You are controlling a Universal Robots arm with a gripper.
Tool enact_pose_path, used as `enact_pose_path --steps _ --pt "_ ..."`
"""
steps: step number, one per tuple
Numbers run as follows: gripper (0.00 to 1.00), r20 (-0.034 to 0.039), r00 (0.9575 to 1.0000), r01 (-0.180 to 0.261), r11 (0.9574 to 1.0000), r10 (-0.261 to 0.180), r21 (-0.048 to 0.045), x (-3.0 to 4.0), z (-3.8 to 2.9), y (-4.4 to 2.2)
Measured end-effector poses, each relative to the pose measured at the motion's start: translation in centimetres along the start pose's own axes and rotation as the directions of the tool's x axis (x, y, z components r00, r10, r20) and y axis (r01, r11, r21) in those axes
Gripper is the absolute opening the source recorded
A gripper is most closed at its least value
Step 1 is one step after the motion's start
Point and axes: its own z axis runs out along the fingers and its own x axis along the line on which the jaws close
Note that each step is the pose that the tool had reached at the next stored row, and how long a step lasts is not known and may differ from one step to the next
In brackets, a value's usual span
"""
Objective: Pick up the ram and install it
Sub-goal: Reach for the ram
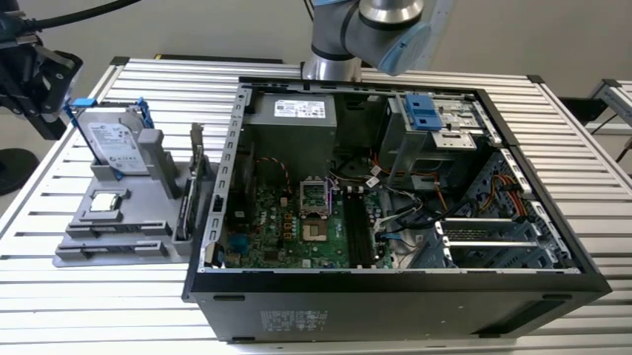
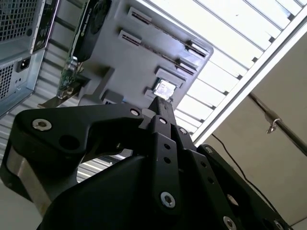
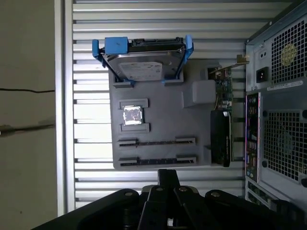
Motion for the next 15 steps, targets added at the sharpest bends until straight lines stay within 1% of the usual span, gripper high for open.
enact_pose_path --steps 4,8,11,15 --pt "0.00 0.0017 0.9993 -0.037 0.9993 0.037 0.0002 0.00 0.00 0.00" --pt "0.00 0.0035 0.9971 -0.076 0.9971 0.076 0.0004 0.00 0.01 -0.02" --pt "0.00 0.0048 0.9945 -0.105 0.9945 0.105 0.0005 0.00 0.04 -0.02" --pt "0.00 0.0067 0.9893 -0.145 0.9894 0.145 0.0005 0.01 0.16 -0.03"
